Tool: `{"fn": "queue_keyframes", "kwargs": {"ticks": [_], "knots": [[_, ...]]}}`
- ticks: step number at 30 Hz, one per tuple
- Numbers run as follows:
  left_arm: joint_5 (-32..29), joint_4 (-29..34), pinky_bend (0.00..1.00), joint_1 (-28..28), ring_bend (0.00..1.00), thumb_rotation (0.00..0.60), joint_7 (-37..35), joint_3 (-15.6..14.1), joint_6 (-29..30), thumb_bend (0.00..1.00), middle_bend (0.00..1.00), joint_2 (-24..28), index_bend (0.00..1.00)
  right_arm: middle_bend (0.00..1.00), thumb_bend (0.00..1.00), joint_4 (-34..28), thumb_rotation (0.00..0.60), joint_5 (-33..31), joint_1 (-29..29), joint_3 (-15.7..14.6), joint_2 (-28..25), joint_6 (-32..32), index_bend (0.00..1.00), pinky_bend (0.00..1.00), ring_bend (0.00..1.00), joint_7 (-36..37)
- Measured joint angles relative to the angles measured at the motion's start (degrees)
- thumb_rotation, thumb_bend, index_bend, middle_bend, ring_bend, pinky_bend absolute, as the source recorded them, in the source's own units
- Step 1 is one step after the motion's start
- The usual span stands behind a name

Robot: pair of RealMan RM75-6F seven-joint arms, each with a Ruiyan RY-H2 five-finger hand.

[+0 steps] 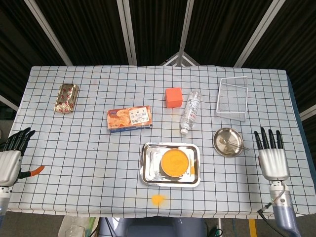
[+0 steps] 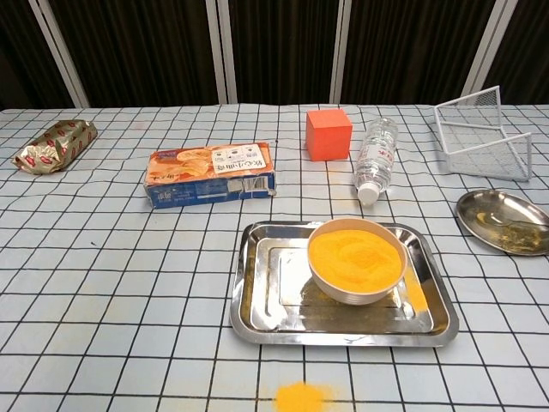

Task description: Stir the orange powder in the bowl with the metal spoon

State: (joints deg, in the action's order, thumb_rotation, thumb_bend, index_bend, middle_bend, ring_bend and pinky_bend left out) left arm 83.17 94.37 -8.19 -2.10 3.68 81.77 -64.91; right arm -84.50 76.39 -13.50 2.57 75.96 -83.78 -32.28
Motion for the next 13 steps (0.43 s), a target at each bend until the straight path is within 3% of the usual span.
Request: {"fn": "queue_keyframes", "kwargs": {"ticks": [7,13], "knots": [[3.06,-1.50,0.00,0.34,0.00,0.600,1.22,-0.61,2.29,0.01,0.00,-0.39,0.00,0.00,0.37,-12.49,0.600,4.53,6.33,-5.24,-10.43,-3.44,0.00,0.00,0.00,9.70],[3.31,-2.01,0.00,0.54,0.00,0.600,1.28,-0.70,2.72,0.01,0.00,-0.79,0.00,0.00,0.37,-9.80,0.600,13.93,10.54,-8.33,-11.07,-10.50,0.00,0.00,0.00,15.40]]}}
